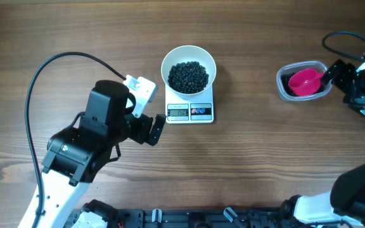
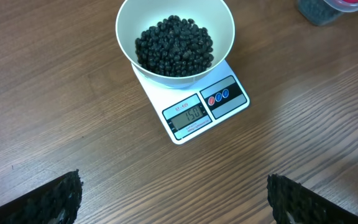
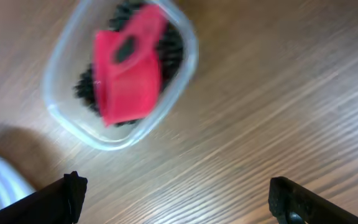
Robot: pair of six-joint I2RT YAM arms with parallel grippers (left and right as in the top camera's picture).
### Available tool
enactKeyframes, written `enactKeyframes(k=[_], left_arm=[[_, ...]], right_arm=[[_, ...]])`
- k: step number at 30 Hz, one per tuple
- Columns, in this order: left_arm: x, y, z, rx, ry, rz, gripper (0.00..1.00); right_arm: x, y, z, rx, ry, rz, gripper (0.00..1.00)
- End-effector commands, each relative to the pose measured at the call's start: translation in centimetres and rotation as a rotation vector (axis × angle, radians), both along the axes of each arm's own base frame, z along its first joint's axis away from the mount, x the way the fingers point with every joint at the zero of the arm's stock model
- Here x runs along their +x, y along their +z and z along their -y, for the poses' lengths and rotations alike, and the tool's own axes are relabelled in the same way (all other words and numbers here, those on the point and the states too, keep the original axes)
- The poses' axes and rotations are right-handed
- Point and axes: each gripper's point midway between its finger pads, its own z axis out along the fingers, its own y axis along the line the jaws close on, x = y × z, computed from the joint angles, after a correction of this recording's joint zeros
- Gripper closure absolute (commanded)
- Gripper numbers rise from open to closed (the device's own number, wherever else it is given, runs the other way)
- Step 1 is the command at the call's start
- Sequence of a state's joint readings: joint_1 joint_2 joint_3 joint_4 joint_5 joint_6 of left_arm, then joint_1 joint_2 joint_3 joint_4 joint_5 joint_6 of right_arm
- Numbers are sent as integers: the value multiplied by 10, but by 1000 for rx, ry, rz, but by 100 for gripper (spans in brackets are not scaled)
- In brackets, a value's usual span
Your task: Scoop item into bowl and weigh 150g on scale
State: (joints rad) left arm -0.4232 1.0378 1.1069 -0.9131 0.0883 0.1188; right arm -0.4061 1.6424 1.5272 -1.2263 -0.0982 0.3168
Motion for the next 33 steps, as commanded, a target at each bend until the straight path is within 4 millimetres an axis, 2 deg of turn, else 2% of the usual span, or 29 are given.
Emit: enactKeyframes(k=[1,2,4,5,7,10,13,24,27,28,30,33], left_arm=[[1,7,1,-11,-10,18,0],[1,7,1,-11,-10,18,0],[1,7,1,-12,-10,17,0],[1,7,1,-12,-10,17,0],[1,7,1,-12,-10,17,0],[1,7,1,-12,-9,17,0],[1,7,1,-11,-10,18,0],[1,7,1,-11,-10,18,0],[1,7,1,-12,-9,17,0],[1,7,1,-11,-10,18,0],[1,7,1,-12,-10,17,0],[1,7,1,-11,-10,18,0]], right_arm=[[18,47,-46,48,154,188,0],[22,60,-67,33,234,235,0],[35,83,-129,32,462,355,0],[38,91,-162,46,607,408,0],[39,95,-208,50,772,452,0],[38,87,-230,-23,833,425,0],[35,86,-240,-15,858,423,0],[35,86,-240,-17,858,424,0],[36,83,-228,-83,834,409,0],[40,82,-221,-135,813,433,0],[42,77,-221,-176,857,501,1],[40,72,-222,-287,944,717,0]])
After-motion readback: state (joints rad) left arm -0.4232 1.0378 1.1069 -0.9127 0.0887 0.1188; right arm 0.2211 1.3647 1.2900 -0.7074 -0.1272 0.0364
